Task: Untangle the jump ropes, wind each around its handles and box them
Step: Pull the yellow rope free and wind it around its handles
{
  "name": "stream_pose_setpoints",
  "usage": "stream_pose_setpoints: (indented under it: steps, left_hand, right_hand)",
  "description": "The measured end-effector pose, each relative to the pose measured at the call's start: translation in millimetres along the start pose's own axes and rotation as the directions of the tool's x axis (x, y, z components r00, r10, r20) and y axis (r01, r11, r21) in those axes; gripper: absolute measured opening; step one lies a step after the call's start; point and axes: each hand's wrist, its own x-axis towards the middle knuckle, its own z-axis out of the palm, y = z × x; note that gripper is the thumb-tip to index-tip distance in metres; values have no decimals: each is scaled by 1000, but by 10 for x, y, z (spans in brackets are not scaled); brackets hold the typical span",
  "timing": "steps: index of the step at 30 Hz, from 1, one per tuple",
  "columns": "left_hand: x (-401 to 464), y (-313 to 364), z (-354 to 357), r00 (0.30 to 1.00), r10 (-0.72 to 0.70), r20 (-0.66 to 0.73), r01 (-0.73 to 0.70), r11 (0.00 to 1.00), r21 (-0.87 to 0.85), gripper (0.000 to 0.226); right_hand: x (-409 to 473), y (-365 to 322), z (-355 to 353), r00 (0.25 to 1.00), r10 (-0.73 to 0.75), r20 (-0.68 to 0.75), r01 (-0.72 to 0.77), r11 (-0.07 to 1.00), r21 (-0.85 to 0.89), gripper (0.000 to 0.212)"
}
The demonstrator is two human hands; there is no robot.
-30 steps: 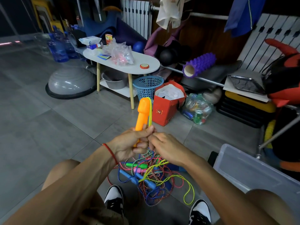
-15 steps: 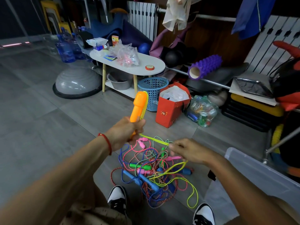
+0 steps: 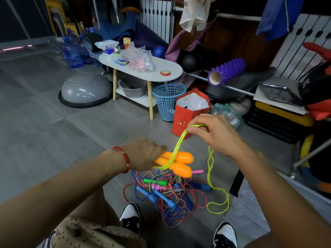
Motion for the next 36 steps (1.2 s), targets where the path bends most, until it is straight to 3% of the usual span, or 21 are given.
stream_pose_setpoints:
  steps: [2,4,6,8,11,14,17,19,21,24,26,28,30,32,34,36]
  left_hand:
    - [-31,88,-90,991,103,-80,-118,970,-212,19]
    - [-47,114,-173,980,152,-128,-195,852,-486,10]
    - [-46,99,-190,985,111,-134,-174,615,-769,6]
    - [-56,56,-142,995,-51,-84,-59,366,-929,3]
    - [-76,13,-15,979,-205,10,39,137,-990,14]
    - [-109,23,108,987,-145,64,47,-119,-992,5]
    - [-122,57,161,986,-127,107,87,-152,-984,32]
    - [-123,77,168,982,-130,138,112,-190,-975,31]
    - [-106,88,165,975,-163,153,131,-137,-982,19]
    - [-35,67,185,925,-364,106,218,283,-934,11]
    - [17,38,211,891,-449,71,300,465,-833,6]
    - [52,15,233,887,-461,16,331,611,-719,17]
    - [52,11,270,896,-444,-20,336,705,-625,22]
    - [36,24,309,912,-409,-12,333,759,-559,7]
    - [17,87,327,934,-358,0,317,826,-467,18]
    - [-8,164,315,968,-250,-18,227,904,-362,20]
  right_hand:
    - [27,60,137,997,77,0,-77,991,108,14]
    - [1,148,316,989,143,48,-149,974,173,16]
    - [-82,259,523,973,199,115,-218,959,182,15]
    - [-199,301,669,961,234,149,-261,944,200,34]
    - [-366,229,814,950,235,207,-282,930,237,53]
    - [-451,134,861,939,219,265,-271,946,179,48]
    - [-458,225,831,941,245,232,-290,939,186,46]
    - [-452,310,789,942,256,218,-298,936,188,45]
    - [-456,348,763,937,263,231,-307,934,183,46]
    - [-465,243,748,914,260,311,-293,954,67,46]
    - [-483,78,726,910,213,355,-180,976,-124,47]
    - [-506,-108,674,909,143,392,-37,963,-265,44]
    - [-514,-274,590,900,56,431,104,936,-337,34]
    - [-483,-405,481,890,-33,454,212,913,-349,28]
    - [-397,-466,356,890,-101,444,266,907,-327,25]
    - [-287,-451,250,913,-104,394,227,933,-280,26]
